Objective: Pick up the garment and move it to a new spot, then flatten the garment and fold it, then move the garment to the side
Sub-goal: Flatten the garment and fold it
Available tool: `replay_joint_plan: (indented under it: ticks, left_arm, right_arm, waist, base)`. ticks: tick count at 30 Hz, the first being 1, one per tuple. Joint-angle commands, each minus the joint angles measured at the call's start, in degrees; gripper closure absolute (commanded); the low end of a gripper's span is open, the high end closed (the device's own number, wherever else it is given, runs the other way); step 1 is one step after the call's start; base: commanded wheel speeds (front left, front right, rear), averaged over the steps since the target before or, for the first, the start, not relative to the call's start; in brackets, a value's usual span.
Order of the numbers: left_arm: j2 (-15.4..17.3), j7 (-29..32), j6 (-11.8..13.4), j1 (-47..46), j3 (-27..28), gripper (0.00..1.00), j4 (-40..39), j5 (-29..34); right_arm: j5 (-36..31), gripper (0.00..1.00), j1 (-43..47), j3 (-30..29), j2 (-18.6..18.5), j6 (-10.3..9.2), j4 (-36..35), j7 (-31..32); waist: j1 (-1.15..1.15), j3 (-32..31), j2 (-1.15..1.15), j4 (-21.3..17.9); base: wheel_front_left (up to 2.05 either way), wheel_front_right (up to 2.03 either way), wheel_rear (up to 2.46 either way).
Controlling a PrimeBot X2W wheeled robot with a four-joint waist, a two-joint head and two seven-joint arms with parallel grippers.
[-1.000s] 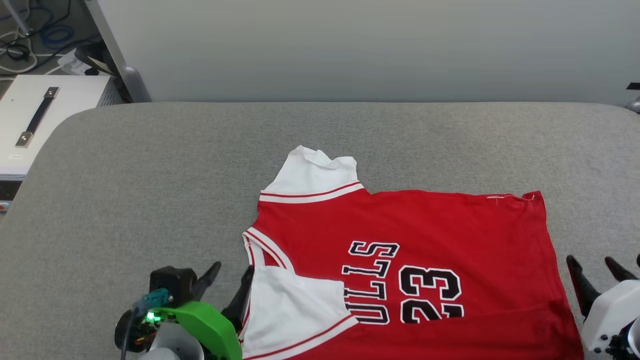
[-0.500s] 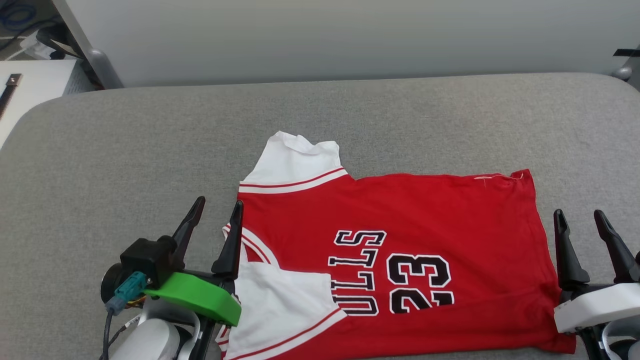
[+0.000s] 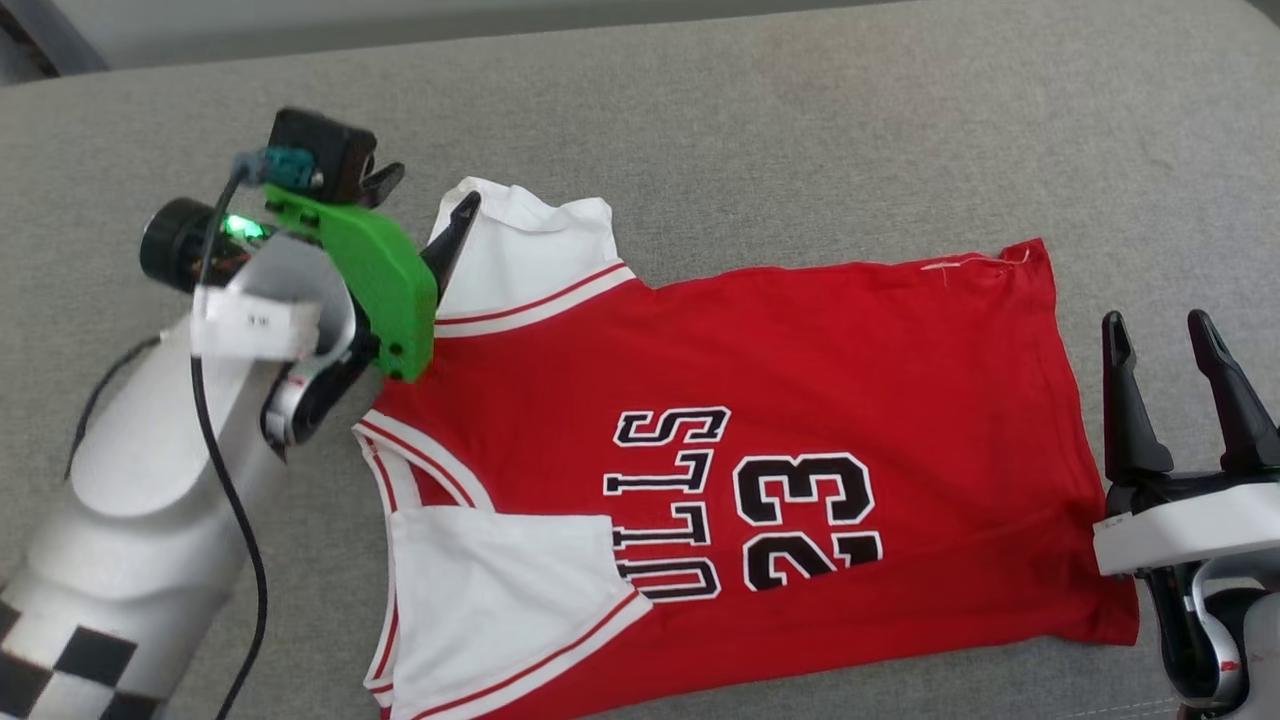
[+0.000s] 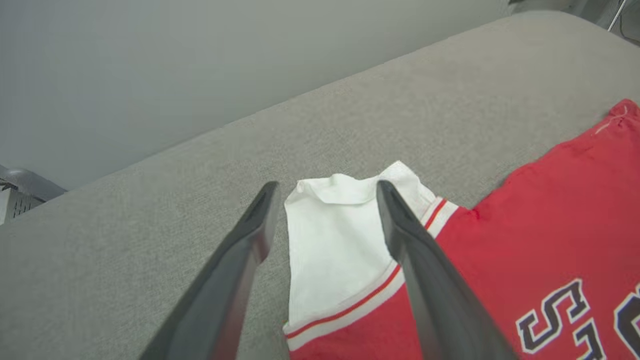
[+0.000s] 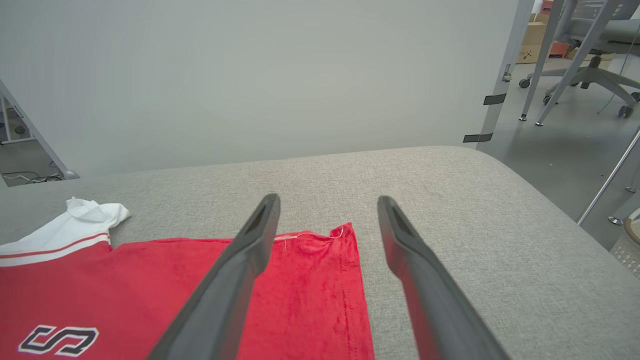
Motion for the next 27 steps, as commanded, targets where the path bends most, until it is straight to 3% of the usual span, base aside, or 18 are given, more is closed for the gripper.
replay_joint_plan:
  ticks: [1,7,10,18,26,27]
  left_arm:
    - [0.2,3.5,-0.6,-3.0,-0.6,0.0,1.6,-0.6]
    - [-0.1,18.5,-1.7,-12.9,-1.7,0.0,9.9,-4.8]
    - [0.8,22.5,-2.1,-16.0,-3.1,0.0,13.0,-4.6]
    - [3.3,23.1,-2.6,-20.6,-6.2,0.0,19.0,-2.0]
    - [3.0,22.0,-2.7,-22.7,-7.5,0.0,23.2,-3.0]
    - [2.7,22.6,-2.8,-22.6,-7.7,0.07,23.7,-3.5]
  right_arm:
    - [-0.1,0.0,-1.1,0.4,0.6,-0.05,-0.4,0.2]
    - [1.3,0.0,-3.2,2.2,1.4,-0.05,-0.7,-0.1]
    - [1.6,0.0,-4.1,2.9,1.4,-0.05,-0.4,-0.3]
    - [1.9,0.0,-5.5,4.0,1.1,-0.05,0.8,-1.4]
    - [2.1,0.0,-6.4,4.9,1.3,-0.05,1.8,-1.8]
    - [2.1,0.0,-6.5,4.9,1.3,-0.05,1.9,-1.9]
  waist:
    - [0.0,4.6,0.0,-3.3]
    - [0.0,8.0,0.0,-5.4]
    - [0.0,9.2,0.0,-6.3]
    - [0.0,11.5,0.0,-7.7]
    - [0.0,13.2,0.0,-7.8]
    - [0.0,13.3,0.0,-7.7]
  base:
    - [0.0,0.0,0.0]
    - [0.0,0.0,0.0]
    - [0.0,0.0,0.0]
    - [0.0,0.0,0.0]
    - [0.0,0.0,0.0]
    - [0.0,0.0,0.0]
